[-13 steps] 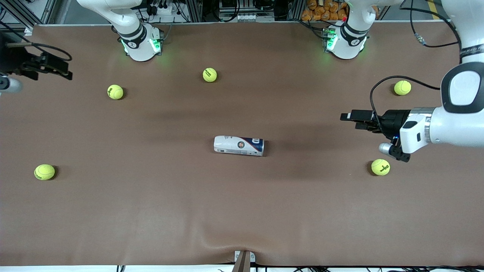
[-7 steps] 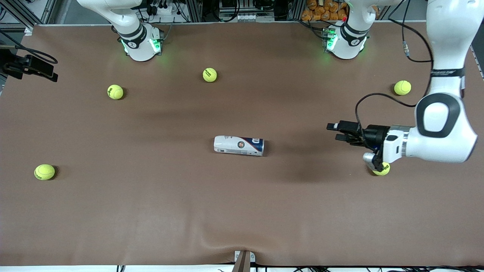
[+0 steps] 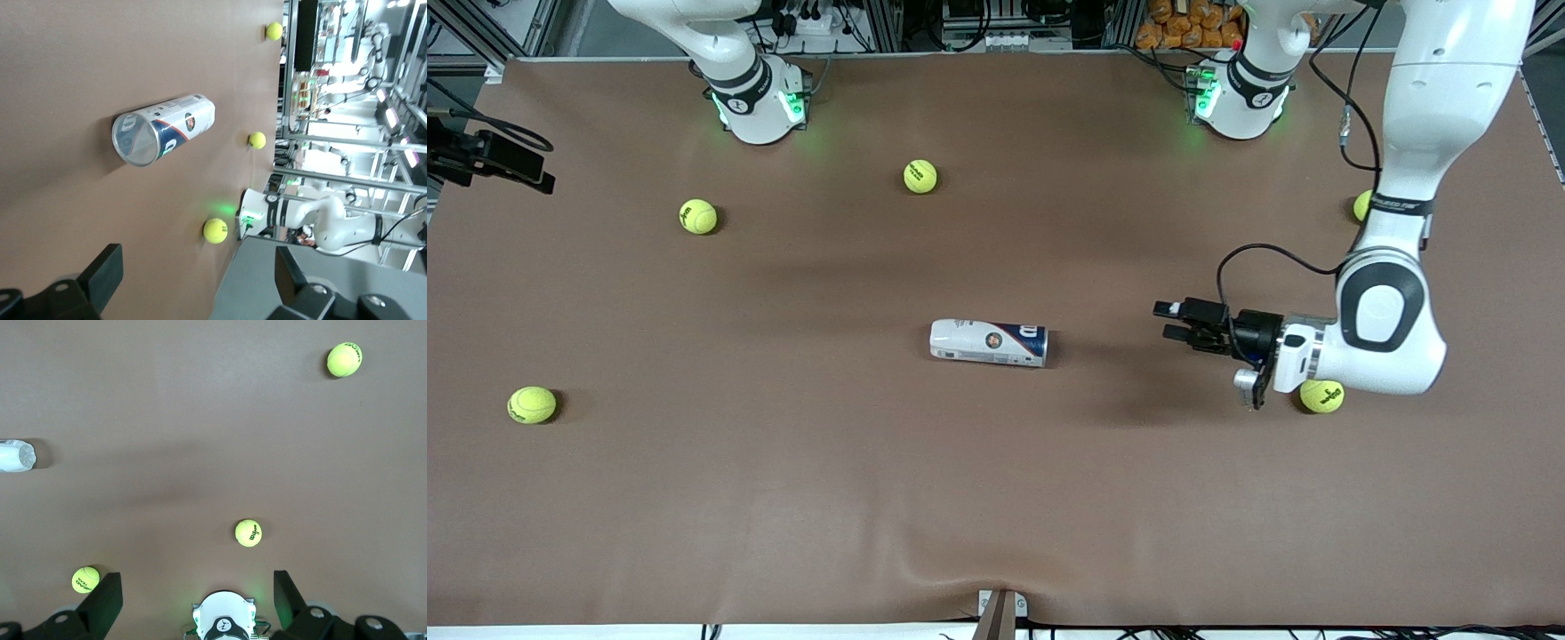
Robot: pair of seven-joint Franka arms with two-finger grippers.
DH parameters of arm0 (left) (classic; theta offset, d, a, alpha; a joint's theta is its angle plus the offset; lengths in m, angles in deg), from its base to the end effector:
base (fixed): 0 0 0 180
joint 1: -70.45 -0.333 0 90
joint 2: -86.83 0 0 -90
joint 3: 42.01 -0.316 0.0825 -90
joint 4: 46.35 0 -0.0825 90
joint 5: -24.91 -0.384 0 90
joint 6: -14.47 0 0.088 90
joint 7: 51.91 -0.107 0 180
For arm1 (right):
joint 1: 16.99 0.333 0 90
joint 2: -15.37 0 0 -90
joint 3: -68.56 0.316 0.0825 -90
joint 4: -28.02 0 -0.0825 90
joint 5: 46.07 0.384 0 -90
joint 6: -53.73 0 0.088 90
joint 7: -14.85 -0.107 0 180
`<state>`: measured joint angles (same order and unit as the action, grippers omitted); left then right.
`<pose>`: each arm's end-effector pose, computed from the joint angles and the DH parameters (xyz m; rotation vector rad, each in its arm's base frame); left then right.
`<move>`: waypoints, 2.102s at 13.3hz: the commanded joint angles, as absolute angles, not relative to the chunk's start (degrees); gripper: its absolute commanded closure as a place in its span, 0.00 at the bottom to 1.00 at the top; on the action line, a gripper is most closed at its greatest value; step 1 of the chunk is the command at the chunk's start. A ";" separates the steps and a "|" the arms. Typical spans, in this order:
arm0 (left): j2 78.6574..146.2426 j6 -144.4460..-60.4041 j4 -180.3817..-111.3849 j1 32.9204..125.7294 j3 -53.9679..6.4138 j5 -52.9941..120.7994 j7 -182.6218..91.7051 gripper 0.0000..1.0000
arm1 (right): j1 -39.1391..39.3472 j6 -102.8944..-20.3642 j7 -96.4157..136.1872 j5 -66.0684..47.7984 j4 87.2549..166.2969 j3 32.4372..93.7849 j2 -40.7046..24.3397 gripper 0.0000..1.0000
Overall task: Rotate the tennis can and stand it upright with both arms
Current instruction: 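Move the left gripper toward the open end of the can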
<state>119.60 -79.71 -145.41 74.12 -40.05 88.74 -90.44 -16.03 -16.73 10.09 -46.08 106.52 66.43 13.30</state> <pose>0.6121 -0.1487 0.2646 1.9328 -0.2579 -0.2909 0.5269 -0.0103 0.6693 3.1182 -0.1617 -0.2759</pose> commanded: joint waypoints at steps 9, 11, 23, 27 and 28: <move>129.98 -87.65 -147.68 83.97 -39.82 112.15 -101.56 0.00 | -16.21 -18.17 10.11 -46.42 106.94 67.15 12.82 0.00; 130.33 -89.92 -147.07 85.21 -39.91 113.24 -101.57 0.00 | -15.07 -20.26 9.93 -46.16 107.29 67.15 12.30 0.00; 134.90 -94.07 -142.94 89.17 -39.82 117.11 -101.57 0.14 | -16.47 -20.80 10.37 -46.42 107.65 66.98 11.77 0.00; 136.39 -94.16 -142.50 89.70 -39.82 117.46 -101.57 0.30 | -16.38 -20.80 10.55 -46.16 107.74 66.98 11.77 0.00; 136.57 -94.16 -142.06 89.79 -39.82 117.37 -101.65 0.35 | -16.12 -20.89 10.63 -46.16 107.73 66.98 11.77 0.00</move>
<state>135.04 -93.49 -143.93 89.05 -39.74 115.57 -101.27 -16.10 -21.23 10.12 -46.13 107.41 66.57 10.89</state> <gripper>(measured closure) 0.300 0.000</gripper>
